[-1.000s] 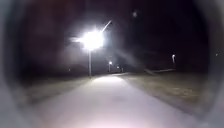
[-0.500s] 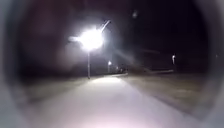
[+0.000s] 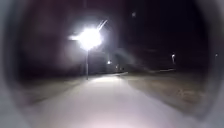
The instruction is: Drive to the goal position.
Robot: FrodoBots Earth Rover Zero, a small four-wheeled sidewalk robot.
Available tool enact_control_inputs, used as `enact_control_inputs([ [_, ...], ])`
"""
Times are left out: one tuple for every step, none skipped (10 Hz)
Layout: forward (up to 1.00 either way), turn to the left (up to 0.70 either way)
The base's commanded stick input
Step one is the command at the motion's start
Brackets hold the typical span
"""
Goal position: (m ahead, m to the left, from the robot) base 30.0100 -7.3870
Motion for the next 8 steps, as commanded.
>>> enact_control_inputs([
  [0.70,0.03],
  [0.70,0.11],
  [0.70,0.14],
  [0.70,0.00],
  [0.70,0.00],
  [0.70,0.00],
  [0.70,0.00],
  [0.70,0.00],
])
